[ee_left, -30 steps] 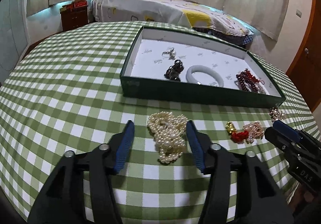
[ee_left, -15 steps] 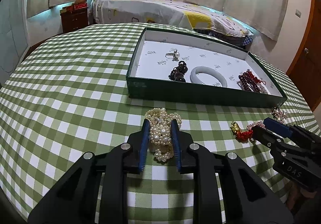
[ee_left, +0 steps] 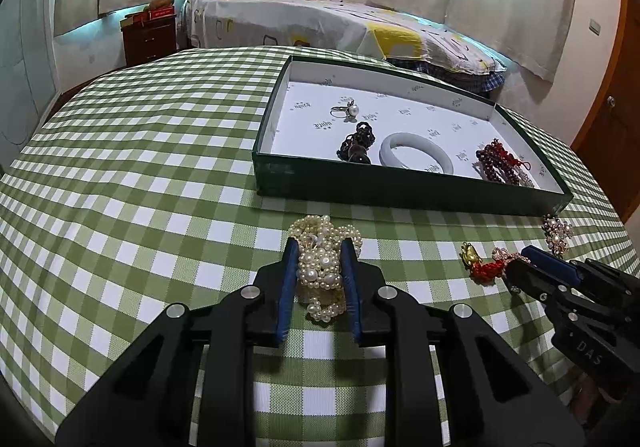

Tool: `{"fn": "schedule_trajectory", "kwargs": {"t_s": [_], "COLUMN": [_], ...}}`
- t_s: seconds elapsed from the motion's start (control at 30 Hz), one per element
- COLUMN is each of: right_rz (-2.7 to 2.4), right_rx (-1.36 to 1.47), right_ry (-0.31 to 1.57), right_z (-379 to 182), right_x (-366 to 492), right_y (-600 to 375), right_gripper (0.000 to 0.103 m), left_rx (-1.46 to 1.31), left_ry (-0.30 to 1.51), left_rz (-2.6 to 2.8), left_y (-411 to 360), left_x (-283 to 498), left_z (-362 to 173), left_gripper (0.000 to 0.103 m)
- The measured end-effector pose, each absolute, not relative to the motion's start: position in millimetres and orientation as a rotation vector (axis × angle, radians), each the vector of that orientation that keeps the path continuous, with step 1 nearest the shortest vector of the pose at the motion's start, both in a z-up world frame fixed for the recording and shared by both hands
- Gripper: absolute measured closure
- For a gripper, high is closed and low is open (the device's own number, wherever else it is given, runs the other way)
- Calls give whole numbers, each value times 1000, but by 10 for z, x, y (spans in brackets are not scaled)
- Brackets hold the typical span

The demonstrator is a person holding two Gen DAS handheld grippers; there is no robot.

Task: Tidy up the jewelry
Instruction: 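Grasp the pearl strand necklace with left gripper while right gripper grasps the gold chain, then carry the pearl necklace and gold chain into the box and open both grippers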

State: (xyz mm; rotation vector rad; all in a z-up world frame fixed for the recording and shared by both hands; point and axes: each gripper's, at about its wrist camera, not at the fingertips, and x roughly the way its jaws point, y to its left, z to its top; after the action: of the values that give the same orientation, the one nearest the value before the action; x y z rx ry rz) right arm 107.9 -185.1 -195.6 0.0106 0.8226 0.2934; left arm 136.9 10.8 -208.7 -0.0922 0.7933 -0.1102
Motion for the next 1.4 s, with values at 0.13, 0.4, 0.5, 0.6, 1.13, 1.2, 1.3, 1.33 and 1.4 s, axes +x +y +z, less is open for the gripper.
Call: {"fn": "schedule_trajectory", "kwargs": {"t_s": [0.13,0.4,0.5,0.6,1.13,1.2,1.3,1.33,1.4], "right_rz": [298,288,288,287,298,295,291,290,288], "right_rx": [2,55,40,24,-4,-2,1,1,0], "right_ry": [821,844,842,841,808,801,792,790,783], "right_z": [-1930,-1970,-1972,-1977,-1911,-1899,-1879,-1872,-1853], "right_x": [1049,1125,1122,1101,992,986,975,972,963], "right_y": [-1851,-1911,-1875,-1861,-1862,-1875,-1892,-1895,-1902], "right_gripper": [84,62,56,57,92,92,92,92,92], "left_rx": [-93,-92,-93,-92,-92,-91,-90,-90,-89], "left_ry": [794,793,793,793,790,787,783,783,779], "left_rz": [-111,-111,-111,-111,-108,-109,-110,-111,-112], "left_y": [108,107,107,112,111,107,97,90,65], "left_x": [1369,1367,1367,1367,1362,1353,1342,1339,1336], "left_z": [-2087,-2089,-2090,-2090,-2083,-2071,-2052,-2046,-2031], "left_gripper": [82,82,82,82,83,83,85,85,85]}}
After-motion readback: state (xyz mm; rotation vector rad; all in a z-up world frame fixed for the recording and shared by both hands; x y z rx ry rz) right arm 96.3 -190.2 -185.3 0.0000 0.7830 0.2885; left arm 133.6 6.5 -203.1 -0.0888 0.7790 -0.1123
